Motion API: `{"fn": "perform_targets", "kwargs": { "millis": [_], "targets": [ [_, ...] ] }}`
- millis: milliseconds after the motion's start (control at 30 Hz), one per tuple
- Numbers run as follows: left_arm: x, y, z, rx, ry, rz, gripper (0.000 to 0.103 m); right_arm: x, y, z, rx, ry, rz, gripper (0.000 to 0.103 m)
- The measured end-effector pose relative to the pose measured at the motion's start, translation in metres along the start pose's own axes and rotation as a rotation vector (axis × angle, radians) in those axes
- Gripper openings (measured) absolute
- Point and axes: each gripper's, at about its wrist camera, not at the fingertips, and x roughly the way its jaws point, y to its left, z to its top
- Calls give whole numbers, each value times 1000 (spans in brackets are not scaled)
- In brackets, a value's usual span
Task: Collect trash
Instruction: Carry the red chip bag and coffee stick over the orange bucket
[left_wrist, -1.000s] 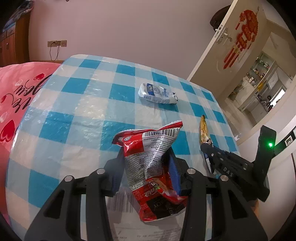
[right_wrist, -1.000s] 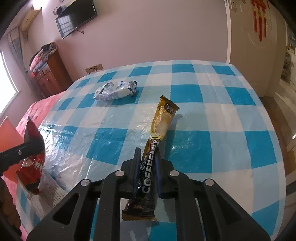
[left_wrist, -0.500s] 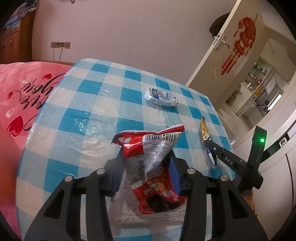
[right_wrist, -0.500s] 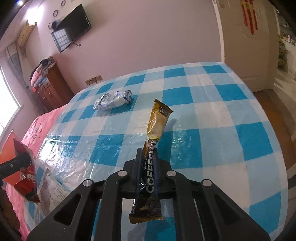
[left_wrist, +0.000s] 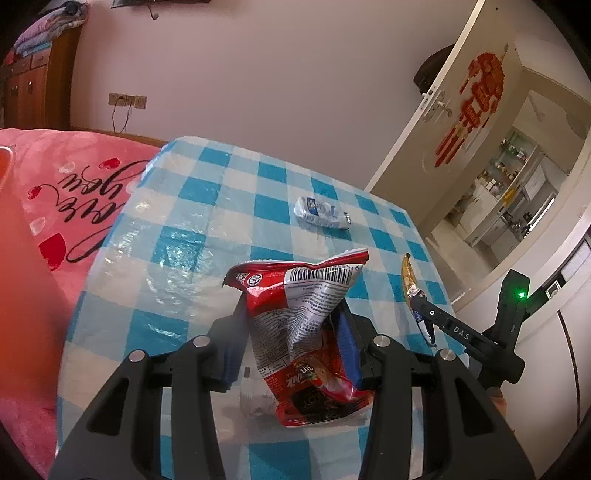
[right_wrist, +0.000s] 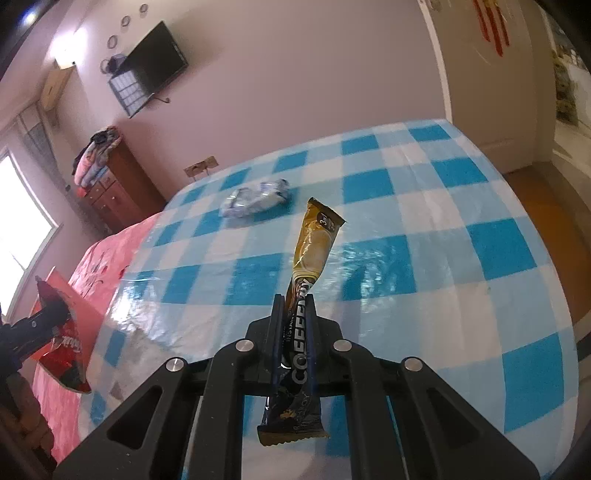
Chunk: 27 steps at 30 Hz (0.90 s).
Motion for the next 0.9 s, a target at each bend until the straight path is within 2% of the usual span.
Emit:
{"fn": "perform_targets", "kwargs": {
  "millis": [300,567,767,900],
  "targets": [
    [-38,8,3,-5,-68,-8,45,-20,55,5,-56,-1,105,11],
    [-86,26,9,-28,-165,15,45,-29,132,12,-148,30,259,11],
    [-128,54,16,-72,-252,71,45,-24,208,15,-246,77,389,11],
    [-155,79,19,-105,-294,140,45,-18,266,16,-328,110,478,11]
  ]
}}
